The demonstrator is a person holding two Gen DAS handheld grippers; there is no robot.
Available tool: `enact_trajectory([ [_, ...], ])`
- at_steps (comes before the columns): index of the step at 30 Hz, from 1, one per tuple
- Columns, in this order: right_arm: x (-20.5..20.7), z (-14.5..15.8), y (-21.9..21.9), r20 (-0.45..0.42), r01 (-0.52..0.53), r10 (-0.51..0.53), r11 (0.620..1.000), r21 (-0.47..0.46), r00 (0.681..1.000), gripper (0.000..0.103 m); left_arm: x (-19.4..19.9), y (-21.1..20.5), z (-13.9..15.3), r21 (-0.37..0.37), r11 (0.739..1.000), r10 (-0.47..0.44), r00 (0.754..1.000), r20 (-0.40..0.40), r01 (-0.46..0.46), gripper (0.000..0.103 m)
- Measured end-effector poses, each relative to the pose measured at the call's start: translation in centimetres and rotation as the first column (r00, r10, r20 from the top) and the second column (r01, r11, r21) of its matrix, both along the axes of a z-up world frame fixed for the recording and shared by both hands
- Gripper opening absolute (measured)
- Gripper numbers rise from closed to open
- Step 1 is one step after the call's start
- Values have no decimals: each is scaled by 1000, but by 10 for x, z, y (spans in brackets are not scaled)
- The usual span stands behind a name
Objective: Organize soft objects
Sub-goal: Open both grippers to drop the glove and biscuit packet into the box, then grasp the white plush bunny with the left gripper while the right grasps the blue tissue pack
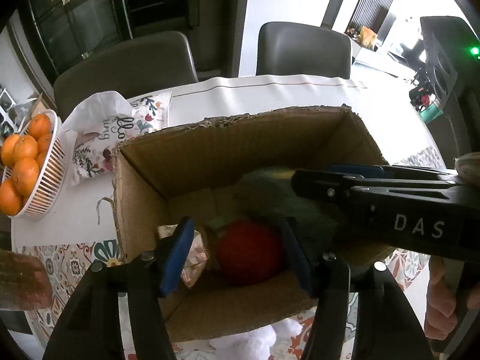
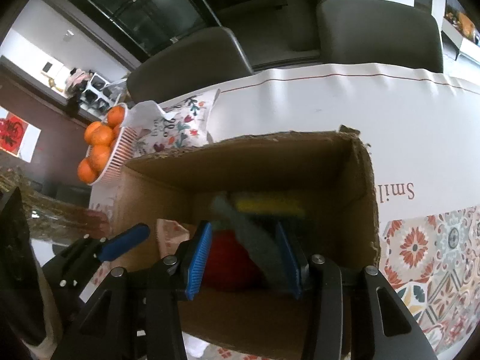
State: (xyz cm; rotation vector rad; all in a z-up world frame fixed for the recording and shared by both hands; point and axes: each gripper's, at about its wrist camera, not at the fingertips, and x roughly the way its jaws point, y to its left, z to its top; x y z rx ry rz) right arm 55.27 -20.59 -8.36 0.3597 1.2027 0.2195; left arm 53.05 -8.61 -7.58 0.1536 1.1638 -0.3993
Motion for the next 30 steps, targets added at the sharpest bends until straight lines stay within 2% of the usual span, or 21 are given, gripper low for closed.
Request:
enact_trajectory([
  [11,-24,36,0,97,35,-27,996,-85,995,46,-18,9,22,-6,1000,27,999,39,-26,64],
  [22,-68,66,-3,174,81,-55,985,-150,983,46,-49,22,51,-21,997,70,995,76,-69,66],
  [30,-100,83,1,215,100,-54,973,-208,975,46,-74,29,63,-1,997,76,992,102,-77,69],
])
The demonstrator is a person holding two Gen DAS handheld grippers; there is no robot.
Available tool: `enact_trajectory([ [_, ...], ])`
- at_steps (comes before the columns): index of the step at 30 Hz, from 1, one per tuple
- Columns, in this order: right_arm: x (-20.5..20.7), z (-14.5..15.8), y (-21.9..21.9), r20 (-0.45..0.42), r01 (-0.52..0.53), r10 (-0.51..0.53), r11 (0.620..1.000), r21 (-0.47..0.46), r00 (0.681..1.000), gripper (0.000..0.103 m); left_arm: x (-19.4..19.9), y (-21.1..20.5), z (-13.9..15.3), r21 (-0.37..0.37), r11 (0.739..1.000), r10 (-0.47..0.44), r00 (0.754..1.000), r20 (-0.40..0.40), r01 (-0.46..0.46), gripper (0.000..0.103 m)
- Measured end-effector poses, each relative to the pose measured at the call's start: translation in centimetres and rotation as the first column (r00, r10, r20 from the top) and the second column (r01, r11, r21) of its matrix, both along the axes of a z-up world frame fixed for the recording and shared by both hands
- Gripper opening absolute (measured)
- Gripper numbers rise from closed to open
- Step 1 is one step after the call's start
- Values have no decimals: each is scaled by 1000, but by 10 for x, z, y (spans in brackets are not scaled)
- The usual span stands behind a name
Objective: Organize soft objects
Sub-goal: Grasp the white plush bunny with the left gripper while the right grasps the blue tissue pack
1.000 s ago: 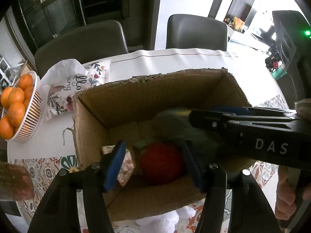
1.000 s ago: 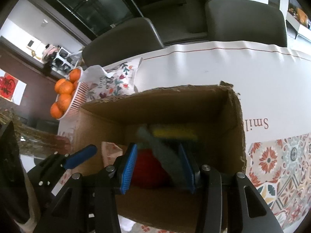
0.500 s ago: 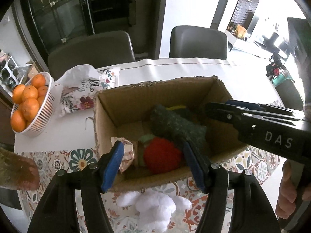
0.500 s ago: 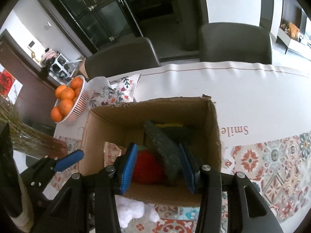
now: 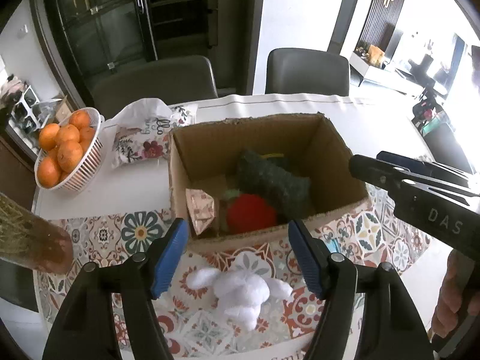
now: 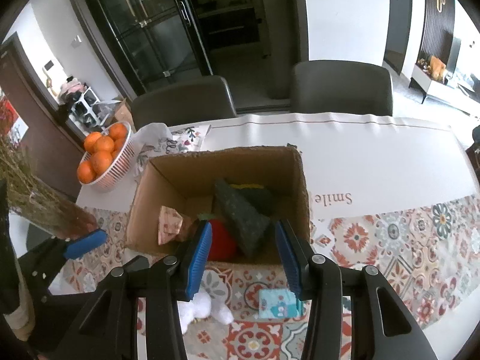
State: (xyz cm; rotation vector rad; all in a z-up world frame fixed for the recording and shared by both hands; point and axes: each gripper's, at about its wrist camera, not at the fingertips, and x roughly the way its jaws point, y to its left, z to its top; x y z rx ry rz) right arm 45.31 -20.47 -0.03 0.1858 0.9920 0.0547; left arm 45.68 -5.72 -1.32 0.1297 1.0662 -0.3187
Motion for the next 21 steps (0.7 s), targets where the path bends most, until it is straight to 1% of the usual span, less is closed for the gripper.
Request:
enact_trajectory([
  [6,-14,-3,1,-21,-4,3,1000,-15,1000,46,-16,5,3,12,1000,1,1000,0,-1,72],
  [9,-20,-7,1,-37,-1,0,1000,-22,999,57,-24,6,2,22,1000,-6,1000,-4,6,73],
  [10,-22,-7,2,-39,0,-1,1000,-24,999,59,-27,6,1,31,999,-11,1000,-7,11,74],
  [14,-28,-15,2,-60,1,-3,999,-32,998,63,-35,6,-4,50,999,-18,1000,-19,19,77],
  [19,-36,-28,3,-87,-11,7,999,-40,996,72,-43,8,-15,57,998,-22,999,-41,24,80],
  [21,-38,-33,4,-101,-14,10,999,-39,995,74,-46,8,-18,62,998,-29,998,-50,32,80],
])
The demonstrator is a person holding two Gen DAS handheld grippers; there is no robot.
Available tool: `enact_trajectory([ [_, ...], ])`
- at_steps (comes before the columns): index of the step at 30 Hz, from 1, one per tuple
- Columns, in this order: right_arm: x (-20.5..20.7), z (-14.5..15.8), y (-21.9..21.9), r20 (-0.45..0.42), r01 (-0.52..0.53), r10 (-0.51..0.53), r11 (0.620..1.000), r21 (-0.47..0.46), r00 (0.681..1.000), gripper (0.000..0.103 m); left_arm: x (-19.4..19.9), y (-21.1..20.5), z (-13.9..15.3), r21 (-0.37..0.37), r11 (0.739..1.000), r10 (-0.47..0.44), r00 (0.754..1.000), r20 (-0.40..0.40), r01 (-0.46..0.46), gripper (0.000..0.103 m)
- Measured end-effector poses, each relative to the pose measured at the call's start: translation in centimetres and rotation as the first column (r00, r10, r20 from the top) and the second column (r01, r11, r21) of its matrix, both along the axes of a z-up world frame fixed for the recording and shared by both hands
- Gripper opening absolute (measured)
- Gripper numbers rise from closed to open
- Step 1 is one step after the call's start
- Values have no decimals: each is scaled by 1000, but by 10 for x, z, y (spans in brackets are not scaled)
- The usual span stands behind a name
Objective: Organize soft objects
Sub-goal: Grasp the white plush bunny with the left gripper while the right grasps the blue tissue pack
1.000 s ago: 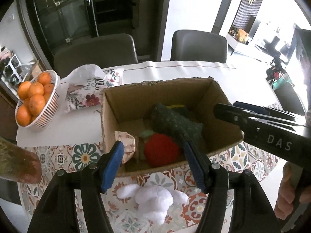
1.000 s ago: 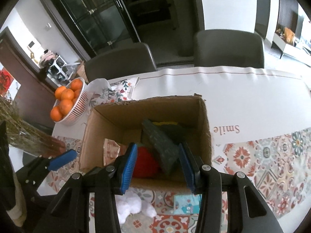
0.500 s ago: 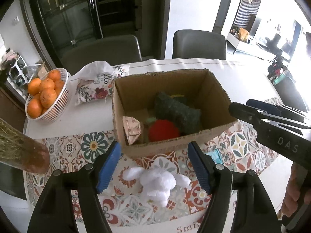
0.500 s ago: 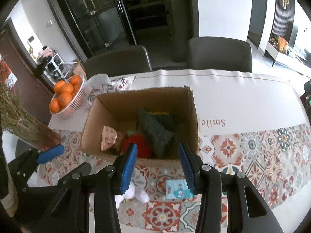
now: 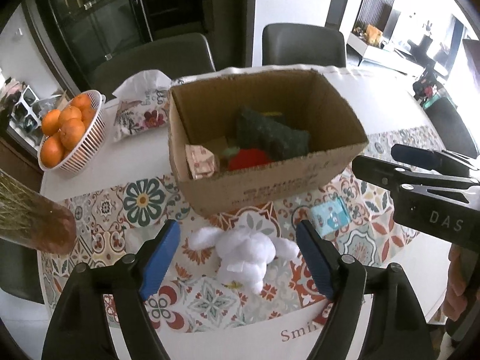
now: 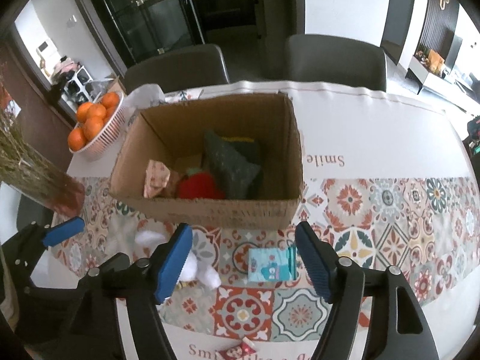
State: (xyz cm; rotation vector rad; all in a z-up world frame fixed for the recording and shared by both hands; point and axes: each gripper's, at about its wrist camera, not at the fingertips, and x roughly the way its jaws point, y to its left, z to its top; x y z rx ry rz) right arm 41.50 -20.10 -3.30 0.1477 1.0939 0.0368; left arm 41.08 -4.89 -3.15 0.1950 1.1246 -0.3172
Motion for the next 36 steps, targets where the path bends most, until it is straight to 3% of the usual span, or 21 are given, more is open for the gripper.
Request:
enact_trajectory([
  [25,-4,-86,-10,-205,5,-8,1000,-14,979,77,-3,-7,-75,63,997,-25,979,-203,38,82],
  [36,1,-127,-16,-287,16,-12,1000,14,958,77,2,-13,-104,85,995,-29,966,-256,52,82],
])
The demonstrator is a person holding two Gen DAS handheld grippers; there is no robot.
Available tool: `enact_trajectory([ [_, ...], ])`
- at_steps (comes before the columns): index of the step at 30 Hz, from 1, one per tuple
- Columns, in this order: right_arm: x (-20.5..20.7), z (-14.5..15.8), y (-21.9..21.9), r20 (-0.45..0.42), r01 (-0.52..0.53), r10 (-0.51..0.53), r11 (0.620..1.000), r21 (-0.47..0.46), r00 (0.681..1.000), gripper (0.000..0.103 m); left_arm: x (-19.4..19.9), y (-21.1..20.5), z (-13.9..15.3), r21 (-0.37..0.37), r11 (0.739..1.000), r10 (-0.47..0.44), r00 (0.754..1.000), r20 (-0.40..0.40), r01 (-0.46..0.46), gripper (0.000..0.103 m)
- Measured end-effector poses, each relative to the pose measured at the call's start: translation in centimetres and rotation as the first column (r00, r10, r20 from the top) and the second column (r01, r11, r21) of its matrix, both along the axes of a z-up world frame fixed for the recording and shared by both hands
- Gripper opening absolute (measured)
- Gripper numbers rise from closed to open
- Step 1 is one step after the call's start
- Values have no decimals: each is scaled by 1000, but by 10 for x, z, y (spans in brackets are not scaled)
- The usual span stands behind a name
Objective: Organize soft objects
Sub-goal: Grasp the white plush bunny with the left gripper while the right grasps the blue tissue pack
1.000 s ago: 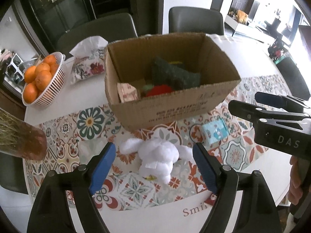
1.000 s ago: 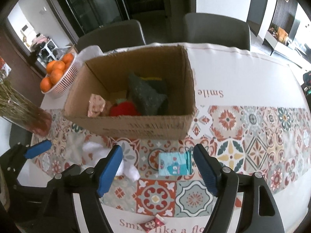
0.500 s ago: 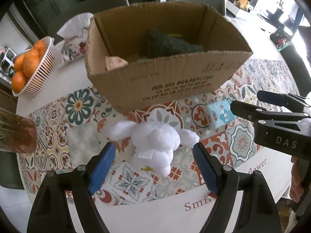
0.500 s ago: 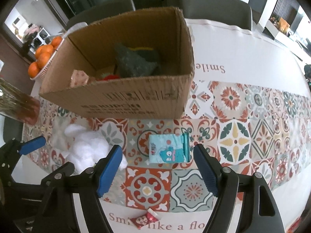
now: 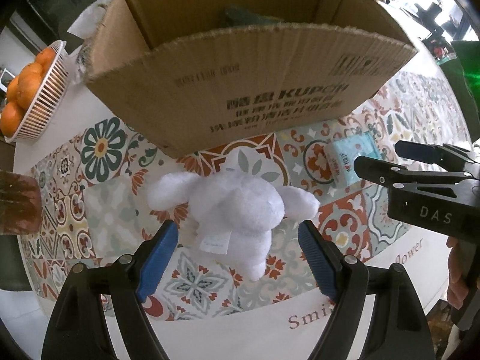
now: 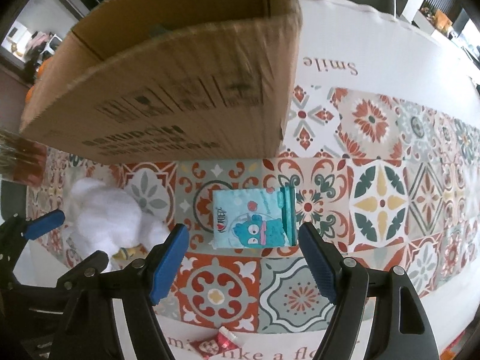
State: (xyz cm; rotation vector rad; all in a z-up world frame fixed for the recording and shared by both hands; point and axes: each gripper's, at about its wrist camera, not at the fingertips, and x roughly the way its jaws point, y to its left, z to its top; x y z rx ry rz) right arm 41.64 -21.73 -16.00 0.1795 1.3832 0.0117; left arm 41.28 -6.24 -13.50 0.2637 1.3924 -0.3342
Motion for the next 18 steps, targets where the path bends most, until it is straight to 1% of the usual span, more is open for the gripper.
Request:
enact_trajectory([
  [8,9,-28,4,-41,-5,5,1000,6,999,77,10,-1,-26,33,999,10,999,-45,-9,82],
  [10,11,-31,5,-40,0,-1,1000,-15,999,77,12,0,-31,36,999,15,998,-53,-13,81],
  [13,17,-36,10,-36,-3,2,1000,-27,999,77,15,0,-38,33,999,20,998,-63,-18,76],
  [15,20,-37,12,-36,-6,4,999,-38,999,77,18,1,-42,28,999,23,997,-71,-21,75],
  [16,24,-38,12,-34,-8,7,999,-37,999,80,19,2,-44,22,1000,24,997,-80,-22,74],
  [18,27,-40,13,-36,-12,10,999,-38,999,81,21,2,-46,10,1000,27,996,-87,-27,72],
])
